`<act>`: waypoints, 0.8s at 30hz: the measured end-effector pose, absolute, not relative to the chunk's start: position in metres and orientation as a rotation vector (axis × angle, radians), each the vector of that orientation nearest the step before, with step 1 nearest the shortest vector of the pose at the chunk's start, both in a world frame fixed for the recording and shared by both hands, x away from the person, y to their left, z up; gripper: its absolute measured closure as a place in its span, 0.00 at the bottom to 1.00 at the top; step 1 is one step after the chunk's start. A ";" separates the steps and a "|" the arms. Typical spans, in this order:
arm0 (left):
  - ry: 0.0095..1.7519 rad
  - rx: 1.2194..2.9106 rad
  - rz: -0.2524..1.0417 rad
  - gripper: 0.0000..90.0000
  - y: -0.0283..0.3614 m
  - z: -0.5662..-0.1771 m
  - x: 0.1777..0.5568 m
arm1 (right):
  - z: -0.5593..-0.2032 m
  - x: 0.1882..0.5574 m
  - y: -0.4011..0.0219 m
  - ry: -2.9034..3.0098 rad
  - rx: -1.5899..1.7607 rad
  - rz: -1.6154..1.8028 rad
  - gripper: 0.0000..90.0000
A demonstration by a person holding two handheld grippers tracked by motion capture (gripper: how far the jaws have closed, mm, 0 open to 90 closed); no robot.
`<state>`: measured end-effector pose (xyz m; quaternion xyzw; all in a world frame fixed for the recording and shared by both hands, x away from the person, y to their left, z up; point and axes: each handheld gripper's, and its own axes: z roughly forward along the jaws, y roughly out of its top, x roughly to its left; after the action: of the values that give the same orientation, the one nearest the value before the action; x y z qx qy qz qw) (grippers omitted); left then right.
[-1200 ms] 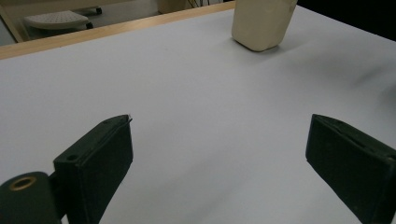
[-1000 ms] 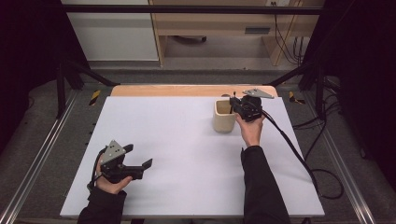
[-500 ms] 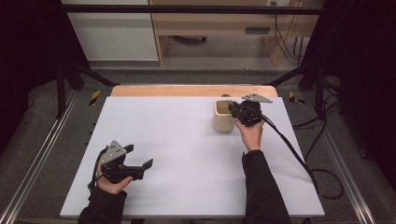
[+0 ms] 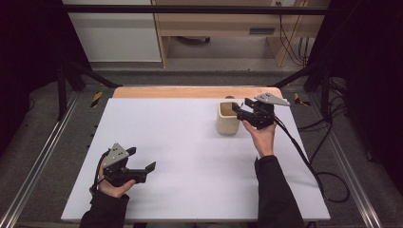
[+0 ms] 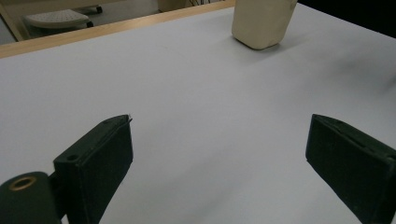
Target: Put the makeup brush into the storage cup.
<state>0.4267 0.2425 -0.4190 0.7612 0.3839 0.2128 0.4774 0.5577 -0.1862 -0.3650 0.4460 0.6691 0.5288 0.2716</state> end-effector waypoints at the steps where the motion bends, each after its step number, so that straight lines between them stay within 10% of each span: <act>1: 0.938 1.859 0.520 0.08 0.243 -0.419 0.427 | -0.365 0.558 -0.186 1.802 1.201 1.424 0.43; 24: 0.931 1.857 0.526 0.08 0.243 -0.418 0.425 | -0.346 0.500 -0.194 1.897 1.048 1.467 0.15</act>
<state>0.4250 0.2429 -0.4176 0.7609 0.3815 0.2155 0.4786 0.5004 -0.1935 -0.3460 0.3868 0.7000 0.5414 0.2593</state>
